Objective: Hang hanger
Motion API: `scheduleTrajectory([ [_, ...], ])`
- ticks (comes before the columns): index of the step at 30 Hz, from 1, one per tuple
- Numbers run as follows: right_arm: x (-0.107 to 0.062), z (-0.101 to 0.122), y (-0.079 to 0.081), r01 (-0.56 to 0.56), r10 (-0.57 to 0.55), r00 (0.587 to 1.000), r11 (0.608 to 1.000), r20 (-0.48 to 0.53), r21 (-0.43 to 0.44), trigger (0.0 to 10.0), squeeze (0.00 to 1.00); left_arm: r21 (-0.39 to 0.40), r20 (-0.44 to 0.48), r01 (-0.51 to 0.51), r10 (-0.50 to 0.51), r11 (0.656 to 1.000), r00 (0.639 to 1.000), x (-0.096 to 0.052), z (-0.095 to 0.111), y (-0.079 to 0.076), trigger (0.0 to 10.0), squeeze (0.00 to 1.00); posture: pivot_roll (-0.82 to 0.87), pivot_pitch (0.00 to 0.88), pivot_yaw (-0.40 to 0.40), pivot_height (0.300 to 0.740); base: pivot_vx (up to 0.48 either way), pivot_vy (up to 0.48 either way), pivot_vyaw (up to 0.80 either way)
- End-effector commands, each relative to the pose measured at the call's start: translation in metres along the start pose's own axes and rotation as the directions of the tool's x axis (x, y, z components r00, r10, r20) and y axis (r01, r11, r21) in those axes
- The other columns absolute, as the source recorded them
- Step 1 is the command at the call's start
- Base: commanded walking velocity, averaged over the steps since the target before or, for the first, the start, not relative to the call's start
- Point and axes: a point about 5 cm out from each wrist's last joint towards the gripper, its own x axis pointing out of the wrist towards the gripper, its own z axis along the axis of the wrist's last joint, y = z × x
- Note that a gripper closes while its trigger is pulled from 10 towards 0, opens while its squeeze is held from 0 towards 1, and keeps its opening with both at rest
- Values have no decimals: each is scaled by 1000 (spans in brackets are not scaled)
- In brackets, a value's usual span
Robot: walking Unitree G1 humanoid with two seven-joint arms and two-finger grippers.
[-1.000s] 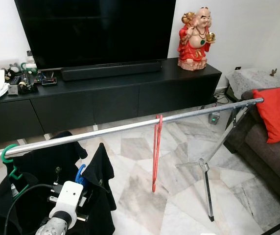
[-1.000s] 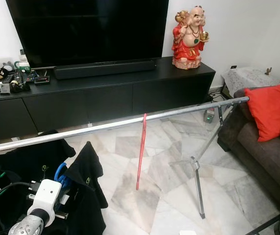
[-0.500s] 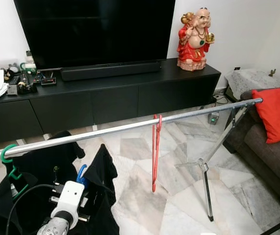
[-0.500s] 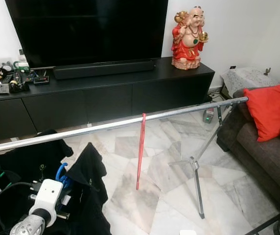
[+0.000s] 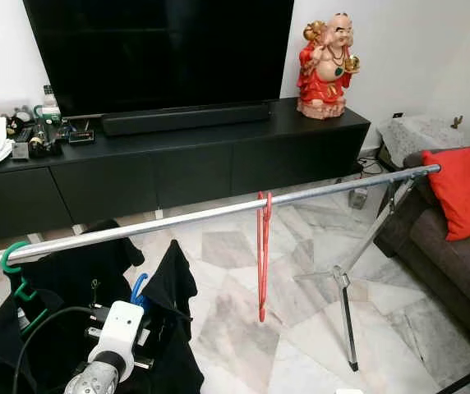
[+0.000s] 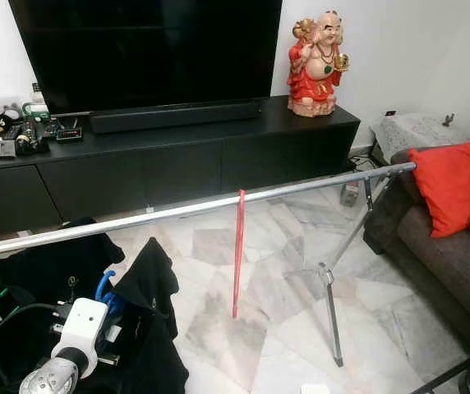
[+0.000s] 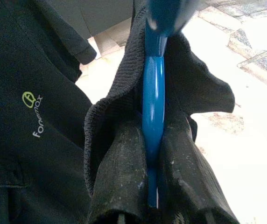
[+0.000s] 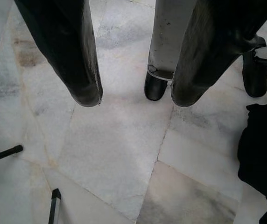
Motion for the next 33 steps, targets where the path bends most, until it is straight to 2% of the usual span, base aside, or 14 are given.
scheduleTrajectory([
  [1, 0, 3, -1, 2, -2, 1000, 1000, 9, 10, 10000, 0, -9, 45, -12, 12, 1000, 999, 2, 12, 2, 10000, 0, 166, 0, -57, 740, -240, 0, 0],
  [33, 0, 4, -1, -6, 6, 1000, 1000, 9, -14, 10000, 0, -5, 42, -5, 5, 1000, 999, 4, 14, -2, 10000, 0, 158, 0, -55, 740, -263, 0, 0],
])
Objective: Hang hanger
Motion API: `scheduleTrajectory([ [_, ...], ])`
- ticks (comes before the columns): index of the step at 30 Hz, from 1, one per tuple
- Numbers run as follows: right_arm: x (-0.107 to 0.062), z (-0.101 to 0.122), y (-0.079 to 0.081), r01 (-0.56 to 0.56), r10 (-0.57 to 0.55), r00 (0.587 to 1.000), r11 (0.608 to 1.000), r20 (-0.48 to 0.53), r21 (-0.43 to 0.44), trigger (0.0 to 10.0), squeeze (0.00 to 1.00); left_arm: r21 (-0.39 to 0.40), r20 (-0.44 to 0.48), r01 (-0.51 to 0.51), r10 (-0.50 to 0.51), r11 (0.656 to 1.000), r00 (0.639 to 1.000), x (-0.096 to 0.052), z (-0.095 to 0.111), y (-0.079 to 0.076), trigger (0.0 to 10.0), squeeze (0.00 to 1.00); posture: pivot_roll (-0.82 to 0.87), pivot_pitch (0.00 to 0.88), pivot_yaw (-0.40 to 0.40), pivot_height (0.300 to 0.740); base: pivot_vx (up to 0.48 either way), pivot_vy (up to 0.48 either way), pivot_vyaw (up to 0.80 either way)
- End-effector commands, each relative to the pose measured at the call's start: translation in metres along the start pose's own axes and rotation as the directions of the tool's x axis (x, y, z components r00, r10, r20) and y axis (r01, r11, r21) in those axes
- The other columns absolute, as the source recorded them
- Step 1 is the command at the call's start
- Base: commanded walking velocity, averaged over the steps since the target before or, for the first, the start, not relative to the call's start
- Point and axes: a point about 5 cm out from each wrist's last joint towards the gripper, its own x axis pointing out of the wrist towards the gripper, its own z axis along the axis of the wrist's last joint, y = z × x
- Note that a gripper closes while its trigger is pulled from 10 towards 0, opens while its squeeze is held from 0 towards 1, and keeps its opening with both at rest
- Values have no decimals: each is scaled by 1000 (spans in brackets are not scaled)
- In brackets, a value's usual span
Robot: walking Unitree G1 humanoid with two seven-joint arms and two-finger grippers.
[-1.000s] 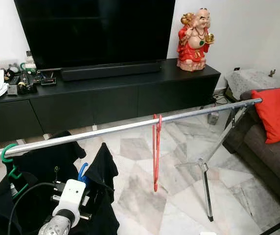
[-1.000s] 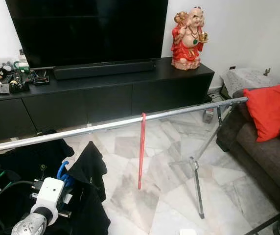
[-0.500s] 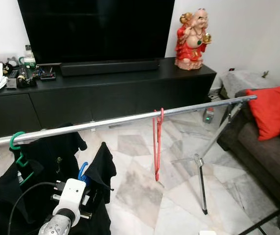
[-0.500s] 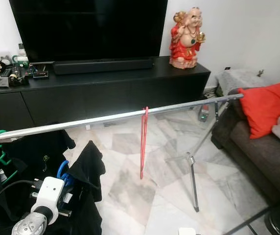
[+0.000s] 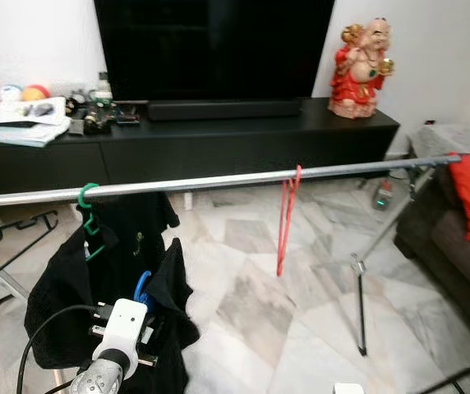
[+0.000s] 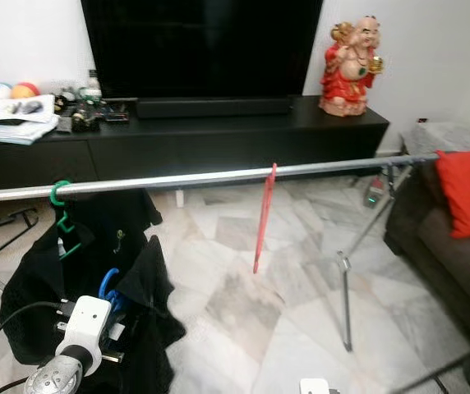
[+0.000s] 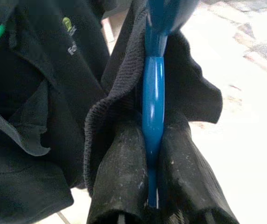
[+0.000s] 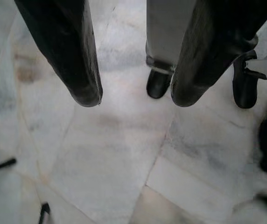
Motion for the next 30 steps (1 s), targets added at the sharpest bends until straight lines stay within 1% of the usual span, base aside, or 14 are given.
scheduleTrajectory([
  [1, 0, 0, -3, 5, -5, 1000, 1000, -2, -6, 10000, 0, 1, 38, -2, 2, 1000, 999, 2, 9, 0, 10000, 0, 158, 0, -55, 740, -270, 0, 0],
  [9, 0, 0, -3, 3, -3, 1000, 1000, -3, -15, 10000, 0, 2, 38, -4, 3, 1000, 999, 2, 9, 0, 10000, 0, 158, 0, -52, 740, -270, 0, 0],
  [13, 0, 1, -3, -3, 3, 1000, 999, -1, -39, 10000, 0, 5, 43, -4, 4, 1000, 999, 3, 11, 0, 10000, 0, 159, 0, -53, 740, -273, 0, 0],
  [15, 0, 0, -3, -8, 8, 1000, 999, -6, -51, 10000, 0, 8, 42, -4, 4, 1000, 999, 3, 10, 1, 10000, 0, 163, 0, -54, 740, -274, 0, 609],
  [23, 0, -2, -2, -16, 15, 1000, 998, -11, -57, 10000, 0, 13, 44, 3, -3, 1000, 999, 3, 11, 1, 10000, 0, 166, 0, -51, 740, -271, 0, 645],
  [27, 0, -2, -2, -13, 12, 1000, 999, -11, -46, 10000, 0, 14, 46, 8, -9, 1000, 999, 4, 12, 0, 10000, 0, 163, 0, -47, 740, -271, 0, 617],
  [30, 0, -2, -2, -10, 10, 1000, 999, -11, -43, 10000, 0, 14, 48, 12, -12, 1000, 999, 4, 13, -1, 10000, 0, 163, 0, -49, 740, -274, 0, 0],
])
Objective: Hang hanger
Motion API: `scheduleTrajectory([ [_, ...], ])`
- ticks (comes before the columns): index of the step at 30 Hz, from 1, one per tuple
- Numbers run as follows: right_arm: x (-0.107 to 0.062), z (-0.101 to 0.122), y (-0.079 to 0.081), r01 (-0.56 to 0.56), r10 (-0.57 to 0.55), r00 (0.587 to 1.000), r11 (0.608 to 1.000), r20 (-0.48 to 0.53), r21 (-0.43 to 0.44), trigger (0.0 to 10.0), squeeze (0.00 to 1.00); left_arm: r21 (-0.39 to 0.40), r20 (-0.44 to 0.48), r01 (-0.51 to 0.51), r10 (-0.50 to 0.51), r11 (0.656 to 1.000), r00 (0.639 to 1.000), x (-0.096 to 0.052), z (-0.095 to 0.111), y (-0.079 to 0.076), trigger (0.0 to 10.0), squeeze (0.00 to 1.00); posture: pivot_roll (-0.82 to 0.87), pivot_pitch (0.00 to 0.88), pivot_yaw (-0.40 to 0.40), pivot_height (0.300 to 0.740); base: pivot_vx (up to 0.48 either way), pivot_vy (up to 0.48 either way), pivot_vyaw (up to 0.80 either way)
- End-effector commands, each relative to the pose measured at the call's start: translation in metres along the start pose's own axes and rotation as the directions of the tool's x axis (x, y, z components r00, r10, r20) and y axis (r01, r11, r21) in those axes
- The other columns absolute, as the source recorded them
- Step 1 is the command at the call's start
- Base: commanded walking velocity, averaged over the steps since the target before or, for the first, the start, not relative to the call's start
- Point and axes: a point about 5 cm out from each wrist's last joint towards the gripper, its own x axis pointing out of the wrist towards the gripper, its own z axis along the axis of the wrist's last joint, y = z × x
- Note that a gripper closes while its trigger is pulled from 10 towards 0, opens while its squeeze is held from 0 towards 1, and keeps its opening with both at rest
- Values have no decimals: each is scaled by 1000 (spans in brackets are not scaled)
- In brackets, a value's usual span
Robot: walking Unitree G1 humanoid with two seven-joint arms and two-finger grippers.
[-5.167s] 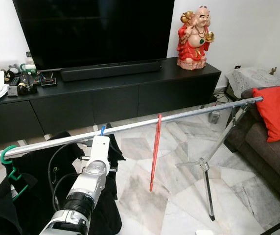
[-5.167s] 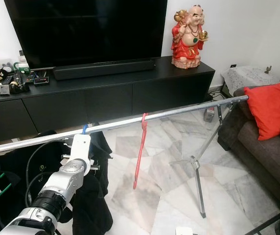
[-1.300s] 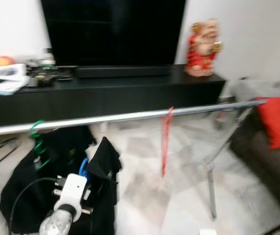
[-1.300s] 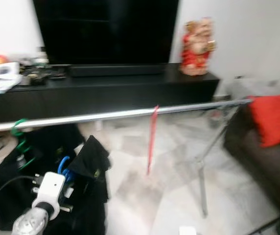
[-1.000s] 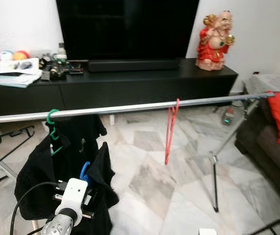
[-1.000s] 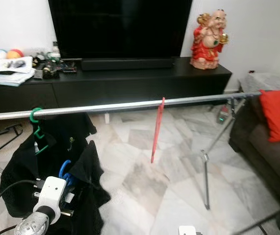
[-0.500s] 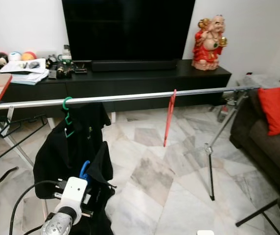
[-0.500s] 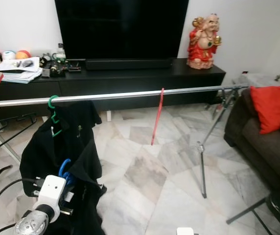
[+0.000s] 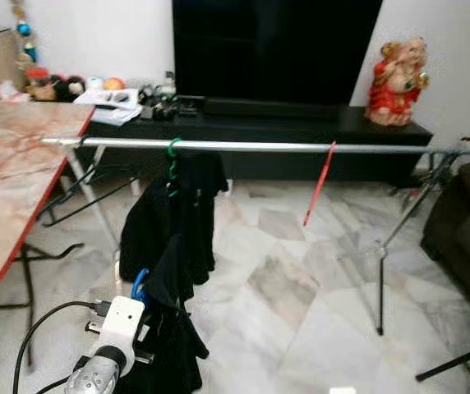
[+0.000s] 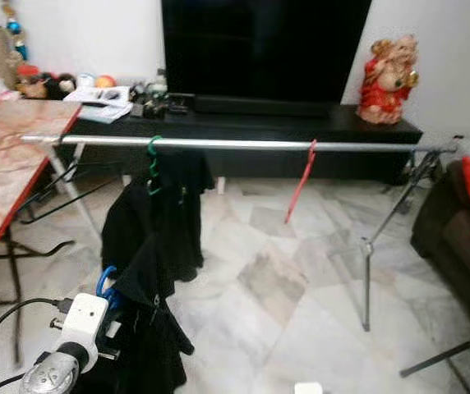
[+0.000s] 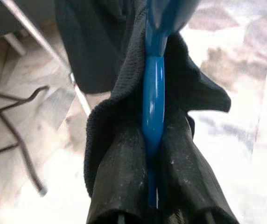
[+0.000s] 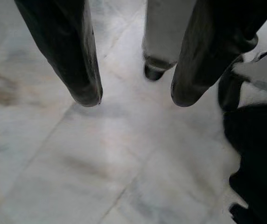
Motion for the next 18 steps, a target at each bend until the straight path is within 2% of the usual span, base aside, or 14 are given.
scheduleTrajectory([
  [1, -1, -4, -3, 10, -10, 1000, 1000, -13, 8, 10000, 0, 9, 41, 3, -3, 1000, 999, 2, 11, 0, 10000, 0, 164, 0, -50, 740, -266, 0, 0],
  [8, 0, -3, -2, 11, -11, 1000, 1000, -11, 19, 10000, 0, 9, 44, 3, -4, 1000, 999, 3, 14, 1, 10000, 0, 168, 0, -52, 740, -271, 0, 0],
  [18, 0, -1, -2, 10, -10, 1000, 1000, -3, 20, 10000, 0, 5, 49, 5, -5, 1000, 999, 4, 16, -1, 10000, 0, 168, 0, -56, 740, -273, 0, 723],
])
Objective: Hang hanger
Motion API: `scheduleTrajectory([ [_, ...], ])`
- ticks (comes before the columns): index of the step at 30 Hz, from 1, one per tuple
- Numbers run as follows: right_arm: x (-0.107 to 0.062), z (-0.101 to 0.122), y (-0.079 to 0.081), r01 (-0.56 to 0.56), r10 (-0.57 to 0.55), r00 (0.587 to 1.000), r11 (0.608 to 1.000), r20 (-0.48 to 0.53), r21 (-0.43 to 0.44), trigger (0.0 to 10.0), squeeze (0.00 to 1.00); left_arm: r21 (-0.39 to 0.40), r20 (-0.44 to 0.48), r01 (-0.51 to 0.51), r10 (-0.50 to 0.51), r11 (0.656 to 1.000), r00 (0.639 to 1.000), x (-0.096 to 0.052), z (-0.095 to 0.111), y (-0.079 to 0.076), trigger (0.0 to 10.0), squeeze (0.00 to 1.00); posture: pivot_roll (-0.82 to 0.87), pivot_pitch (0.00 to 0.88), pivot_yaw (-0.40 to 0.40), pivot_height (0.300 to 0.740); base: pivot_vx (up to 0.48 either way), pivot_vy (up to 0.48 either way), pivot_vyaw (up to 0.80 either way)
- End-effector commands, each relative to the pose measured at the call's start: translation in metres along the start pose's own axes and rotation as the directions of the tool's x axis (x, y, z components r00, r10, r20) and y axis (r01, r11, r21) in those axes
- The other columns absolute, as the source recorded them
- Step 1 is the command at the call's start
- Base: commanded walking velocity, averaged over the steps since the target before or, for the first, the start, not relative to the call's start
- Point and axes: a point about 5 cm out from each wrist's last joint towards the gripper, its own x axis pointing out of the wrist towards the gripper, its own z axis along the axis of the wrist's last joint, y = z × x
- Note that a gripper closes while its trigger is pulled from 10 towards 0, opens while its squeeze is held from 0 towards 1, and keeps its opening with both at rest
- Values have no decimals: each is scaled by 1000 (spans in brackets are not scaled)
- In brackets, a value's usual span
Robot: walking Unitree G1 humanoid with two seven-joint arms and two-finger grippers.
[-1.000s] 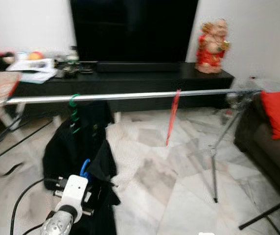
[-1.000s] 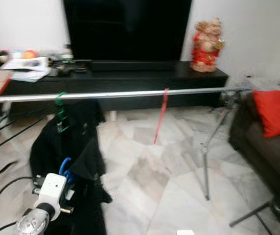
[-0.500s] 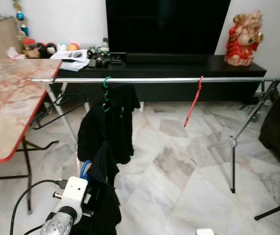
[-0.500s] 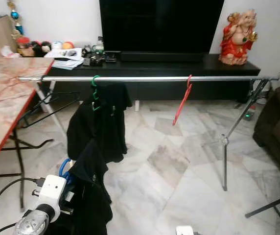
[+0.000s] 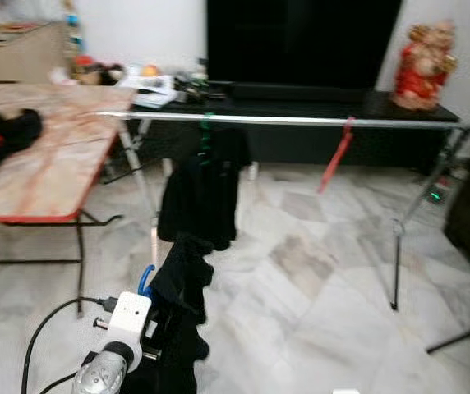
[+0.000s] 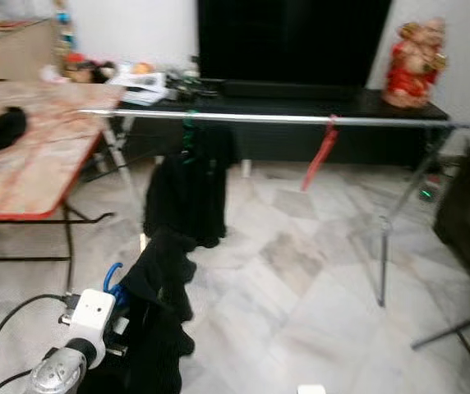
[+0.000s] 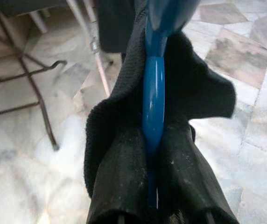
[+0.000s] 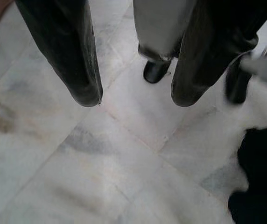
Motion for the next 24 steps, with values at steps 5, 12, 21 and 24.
scheduleTrajectory([
  [5, 0, 1, 1, -5, 4, 1000, 999, 21, 38, 10000, 0, 18, 25, 10, -11, 1000, 1000, 1, 10, 0, 10000, 0, 169, 0, -60, 740, -218, 0, 545],
  [12, -1, 5, -1, 26, -37, 995, 993, 94, 115, 10000, 0, 24, 21, 70, -71, 997, 997, 0, 14, -7, 10000, 0, 168, 0, -64, 740, 0, 0, 0],
  [21, -3, 11, -3, 32, -53, 983, 992, 176, 120, 10000, 0, 68, 23, 184, -186, 981, 982, 1, 23, -22, 10000, 0, 159, 0, -68, 740, 0, 0, 0],
  [24, -3, 11, -4, 42, -65, 980, 991, 191, 124, 10000, 0, 65, 26, 193, -195, 979, 980, 1, 25, -25, 10000, 0, 161, 0, -70, 740, 0, 0, 0],
])
